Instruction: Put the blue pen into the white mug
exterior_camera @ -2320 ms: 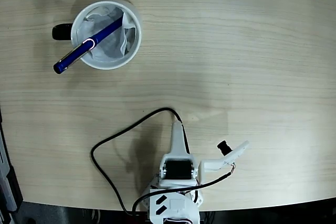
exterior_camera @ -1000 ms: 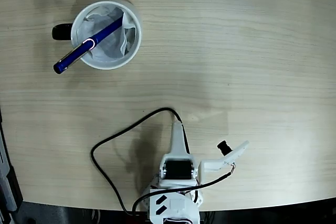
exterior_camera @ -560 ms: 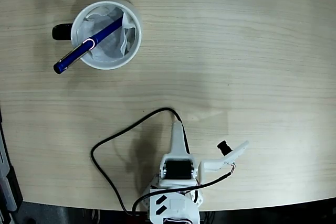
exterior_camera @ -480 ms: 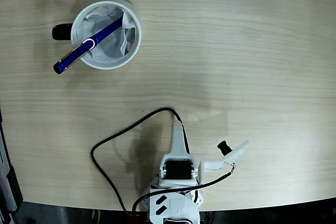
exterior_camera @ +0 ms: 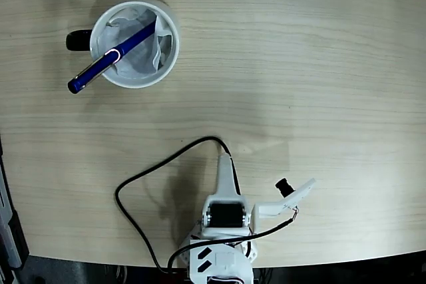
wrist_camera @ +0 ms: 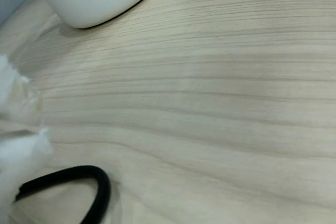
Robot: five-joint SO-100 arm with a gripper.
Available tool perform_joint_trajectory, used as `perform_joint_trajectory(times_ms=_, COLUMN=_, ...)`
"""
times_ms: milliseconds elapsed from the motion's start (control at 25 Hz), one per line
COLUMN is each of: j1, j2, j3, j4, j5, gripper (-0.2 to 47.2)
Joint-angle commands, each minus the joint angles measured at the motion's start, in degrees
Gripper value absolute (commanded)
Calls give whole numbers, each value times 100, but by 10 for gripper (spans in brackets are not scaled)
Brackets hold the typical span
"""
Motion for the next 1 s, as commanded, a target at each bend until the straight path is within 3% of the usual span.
perform_joint_trajectory(times_ms=0, j1=-97, j2=396, j3=-264, j4=105, j5=167, gripper=0)
perform_joint_trajectory(times_ms=960, j1=-97, j2=396, j3=-264, j4=105, j5=167, gripper=0)
